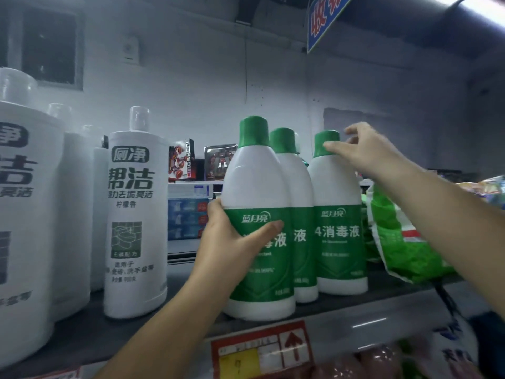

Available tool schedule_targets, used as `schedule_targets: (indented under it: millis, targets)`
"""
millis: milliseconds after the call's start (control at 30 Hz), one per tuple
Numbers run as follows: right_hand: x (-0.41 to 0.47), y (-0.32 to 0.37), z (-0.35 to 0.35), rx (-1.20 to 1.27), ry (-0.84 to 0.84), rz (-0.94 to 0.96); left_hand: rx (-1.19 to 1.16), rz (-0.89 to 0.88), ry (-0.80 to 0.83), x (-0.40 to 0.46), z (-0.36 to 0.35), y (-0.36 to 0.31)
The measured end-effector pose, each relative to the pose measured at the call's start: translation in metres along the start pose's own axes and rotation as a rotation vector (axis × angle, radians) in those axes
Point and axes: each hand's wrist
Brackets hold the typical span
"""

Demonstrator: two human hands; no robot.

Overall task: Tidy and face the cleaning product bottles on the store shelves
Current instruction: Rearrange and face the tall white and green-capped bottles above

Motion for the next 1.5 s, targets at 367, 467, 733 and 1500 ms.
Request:
schedule_targets:
  millis: [367, 467, 733, 1500]
  targets:
    - [-0.024, -0.021, -0.027, 0.137, 0.018, -0.068, 0.127, -0.001, -0.209, 0.013, 0.012, 0.012]
    - [-0.028, -0.012, -0.029, -0.002, -0.171, 0.134, 0.232, -0.008, -0.276, 0.017, 0.012, 0.014]
    - [-0.031, 0.038, -0.053, -0.023, -0.099, 0.522, 0.382, 0.117, -0.323, 0.033, 0.016, 0.011]
    - [-0.014, 0.059, -0.113, 0.164, 0.01, 0.287, 0.739, 0.105, -0.461, 0.077, 0.031, 0.047]
Point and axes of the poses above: each hand's wrist, its own x-axis towards the middle knuckle, its own z-axis out of the back of the hand, y = z × x, and after that the axes turned 7 degrees about z, right-handed
